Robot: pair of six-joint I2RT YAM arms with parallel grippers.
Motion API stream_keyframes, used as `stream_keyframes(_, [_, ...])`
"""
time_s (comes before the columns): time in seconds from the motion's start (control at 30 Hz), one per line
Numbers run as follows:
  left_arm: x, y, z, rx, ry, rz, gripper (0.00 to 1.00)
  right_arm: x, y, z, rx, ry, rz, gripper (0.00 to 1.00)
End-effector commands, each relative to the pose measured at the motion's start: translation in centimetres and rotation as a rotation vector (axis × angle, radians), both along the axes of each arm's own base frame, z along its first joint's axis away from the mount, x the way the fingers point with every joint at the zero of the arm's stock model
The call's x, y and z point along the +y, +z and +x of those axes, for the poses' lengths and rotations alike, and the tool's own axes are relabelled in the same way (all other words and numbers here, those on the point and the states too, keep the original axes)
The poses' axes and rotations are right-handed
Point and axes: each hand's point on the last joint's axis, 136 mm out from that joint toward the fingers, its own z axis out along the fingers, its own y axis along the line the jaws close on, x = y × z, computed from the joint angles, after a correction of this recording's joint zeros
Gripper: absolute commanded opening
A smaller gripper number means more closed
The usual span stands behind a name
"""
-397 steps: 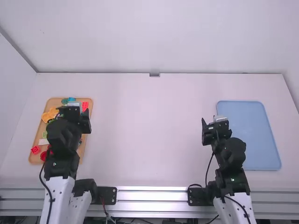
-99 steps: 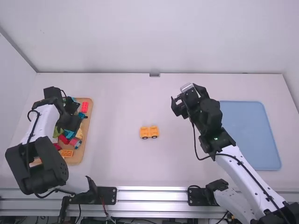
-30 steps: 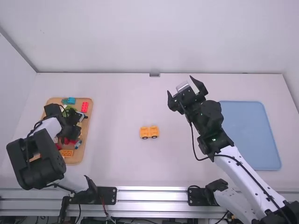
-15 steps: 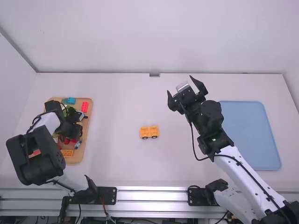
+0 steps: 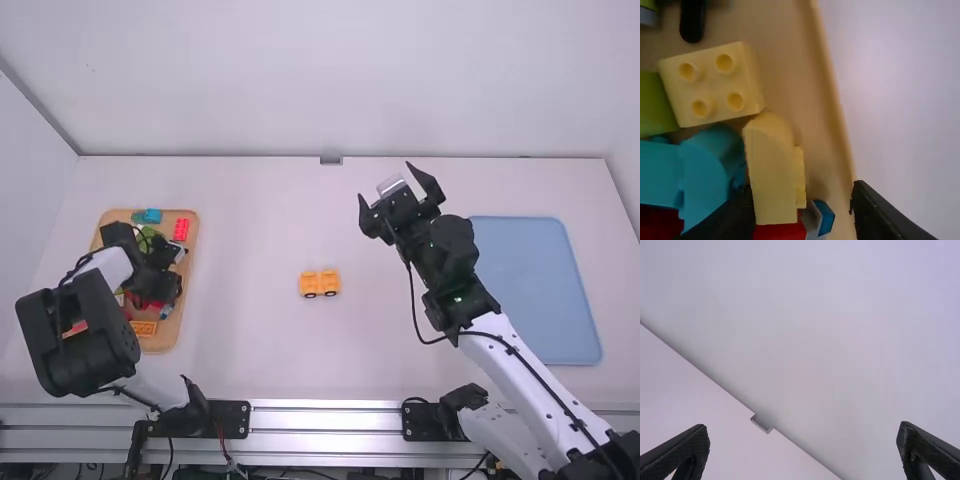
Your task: Assemble lego blocks to make yellow taxi
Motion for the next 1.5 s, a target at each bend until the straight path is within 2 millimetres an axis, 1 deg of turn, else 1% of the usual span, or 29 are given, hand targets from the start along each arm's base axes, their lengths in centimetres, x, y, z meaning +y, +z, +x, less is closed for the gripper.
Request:
stream_keyframes(0.0, [0.1, -0.5, -0.4, 0.019, -0.003, 0.015, 0.48, 0.1, 1.6, 0.1, -0.027, -0.001, 0.022, 0.99])
stream_keyframes(0.07, [0.3, -0.5, -0.3, 0.019, -0.001, 0.025, 0.45, 0.1, 1.6, 0.1, -0.026, -0.001, 0.022, 0.99])
stream_keyframes(0.13, [0.6, -0.7, -0.3, 0.008, 0.007, 0.033, 0.45, 0.1, 1.6, 0.1, -0.026, -0.001, 0.022, 0.98])
stream_keyframes(0.33, [0.6, -1.2, 0.1, -0.023, -0.001, 0.051, 0.44, 0.1, 1.6, 0.1, -0.026, 0.003, 0.022, 0.99])
stream_keyframes(0.5, [0.6, -1.4, 0.2, -0.033, 0.008, 0.052, 0.38, 0.1, 1.6, 0.1, -0.026, 0.002, 0.023, 0.99])
stream_keyframes(0.6, [0.3, -1.3, 0.4, -0.043, 0.001, 0.037, 0.41, 0.1, 1.6, 0.1, -0.026, 0.001, 0.022, 0.99])
stream_keyframes(0.77, [0.3, -1.5, 0.4, -0.042, -0.004, 0.032, 0.42, 0.2, 1.6, 0.1, -0.026, 0.002, 0.022, 0.98])
stream_keyframes(0.87, [0.3, -2.0, 0.5, -0.035, -0.006, 0.029, 0.42, 0.1, 1.6, 0.1, -0.026, 0.001, 0.022, 0.98])
stream_keyframes(1.0, [0.3, -2.1, 0.5, -0.033, -0.006, 0.028, 0.40, 0.1, 1.6, 0.1, -0.026, 0.002, 0.022, 0.99])
stream_keyframes(1.07, [0.3, -2.1, 0.6, -0.037, -0.005, 0.030, 0.34, 0.1, 1.6, 0.1, -0.026, 0.002, 0.022, 0.98])
stream_keyframes(1.13, [0.4, -2.0, 0.7, -0.040, -0.006, 0.032, 0.21, 0.1, 1.6, 0.1, -0.026, 0.003, 0.022, 0.99])
stream_keyframes(1.17, [0.4, -2.0, 0.6, -0.039, -0.006, 0.032, 0.19, 0.1, 1.6, 0.1, -0.026, 0.003, 0.022, 0.99])
stream_keyframes(1.23, [0.5, -1.7, 0.8, -0.036, -0.001, 0.029, 0.07, 0.2, 1.6, 0.1, -0.026, 0.006, 0.022, 0.99])
stream_keyframes(1.3, [0.6, -1.1, 1.1, -0.034, 0.025, 0.021, 0.04, 1.2, 1.6, -0.4, -0.028, 0.073, 0.017, 0.99])
stream_keyframes(1.33, [0.6, -1.0, 1.1, -0.033, 0.027, 0.020, 0.04, 1.4, 1.6, -0.5, -0.027, 0.082, 0.016, 0.98])
stream_keyframes(1.4, [1.0, 0.2, 1.7, -0.038, 0.065, 0.014, 0.02, 3.4, 0.8, -1.9, 0.002, 0.224, 0.008, 0.99])
stream_keyframes(1.47, [1.1, 1.1, 2.2, -0.051, 0.089, 0.014, 0.02, 4.2, 0.5, -2.6, 0.018, 0.287, 0.005, 0.99])
